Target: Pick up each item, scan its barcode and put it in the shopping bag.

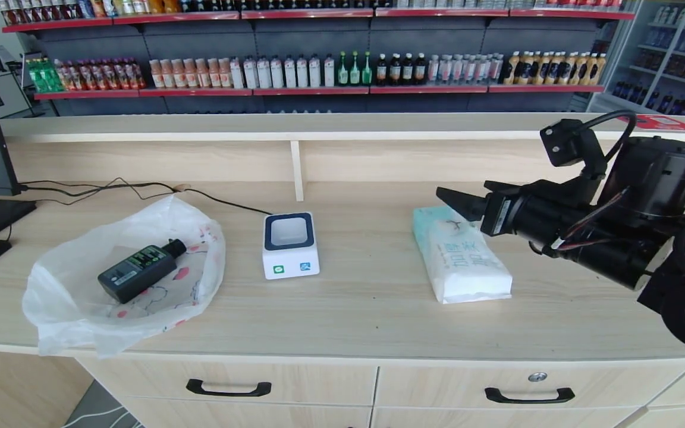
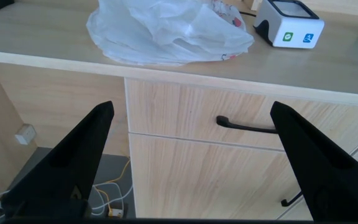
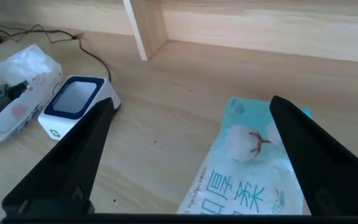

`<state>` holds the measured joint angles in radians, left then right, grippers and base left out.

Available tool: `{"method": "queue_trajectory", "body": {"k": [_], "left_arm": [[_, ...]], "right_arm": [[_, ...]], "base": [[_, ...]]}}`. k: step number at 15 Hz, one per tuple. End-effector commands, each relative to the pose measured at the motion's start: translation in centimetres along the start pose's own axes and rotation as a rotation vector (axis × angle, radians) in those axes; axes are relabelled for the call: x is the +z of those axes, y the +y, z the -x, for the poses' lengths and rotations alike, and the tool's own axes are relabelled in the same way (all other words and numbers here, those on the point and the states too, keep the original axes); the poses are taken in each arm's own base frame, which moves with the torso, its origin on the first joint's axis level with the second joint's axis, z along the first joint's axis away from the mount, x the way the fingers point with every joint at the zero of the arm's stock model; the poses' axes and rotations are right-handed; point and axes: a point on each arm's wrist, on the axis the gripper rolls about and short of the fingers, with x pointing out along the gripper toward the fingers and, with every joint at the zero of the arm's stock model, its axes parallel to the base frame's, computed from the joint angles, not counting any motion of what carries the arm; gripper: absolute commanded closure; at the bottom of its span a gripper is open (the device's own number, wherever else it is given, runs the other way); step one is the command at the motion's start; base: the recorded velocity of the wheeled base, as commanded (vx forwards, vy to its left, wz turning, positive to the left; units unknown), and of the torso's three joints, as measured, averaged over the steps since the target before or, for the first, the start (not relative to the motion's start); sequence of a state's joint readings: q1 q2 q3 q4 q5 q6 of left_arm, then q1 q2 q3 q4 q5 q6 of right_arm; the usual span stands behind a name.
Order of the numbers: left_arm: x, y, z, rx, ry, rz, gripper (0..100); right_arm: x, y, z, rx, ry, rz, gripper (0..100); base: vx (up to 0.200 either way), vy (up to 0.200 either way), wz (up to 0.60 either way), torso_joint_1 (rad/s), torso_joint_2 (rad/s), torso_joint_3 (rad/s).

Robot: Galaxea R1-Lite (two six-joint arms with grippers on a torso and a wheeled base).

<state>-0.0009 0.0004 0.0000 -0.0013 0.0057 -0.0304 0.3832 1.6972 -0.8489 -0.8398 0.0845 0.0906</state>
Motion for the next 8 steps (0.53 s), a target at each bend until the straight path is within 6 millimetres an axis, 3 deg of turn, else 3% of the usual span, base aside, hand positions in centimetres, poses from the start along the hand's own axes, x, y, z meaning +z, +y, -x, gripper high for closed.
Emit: {"method": "queue_trajectory", "body": {"k": [1, 4, 8], "left_arm": [[0.0, 0.0, 0.0, 0.000, -0.001, 0.000, 0], [0.0, 0.0, 0.0, 0.001, -0.001, 0.000, 0], [0.0, 0.0, 0.0, 0.001, -0.001, 0.000, 0]], "right_arm": [[-0.4, -1.1, -1.4, -0.052, 0.030, 0.002, 0], [-1.2, -1.0, 0.3, -0.099, 0.272, 0.061, 0], [-0.9, -0.8, -1.2, -0.113, 0.372, 0.101, 0]], "base": [[0.000, 0.000, 0.00, 0.000, 0.00, 0.000], [0.000, 0.000, 0.00, 0.000, 0.00, 0.000], [0.000, 0.000, 0.00, 0.000, 0.00, 0.000]]}}
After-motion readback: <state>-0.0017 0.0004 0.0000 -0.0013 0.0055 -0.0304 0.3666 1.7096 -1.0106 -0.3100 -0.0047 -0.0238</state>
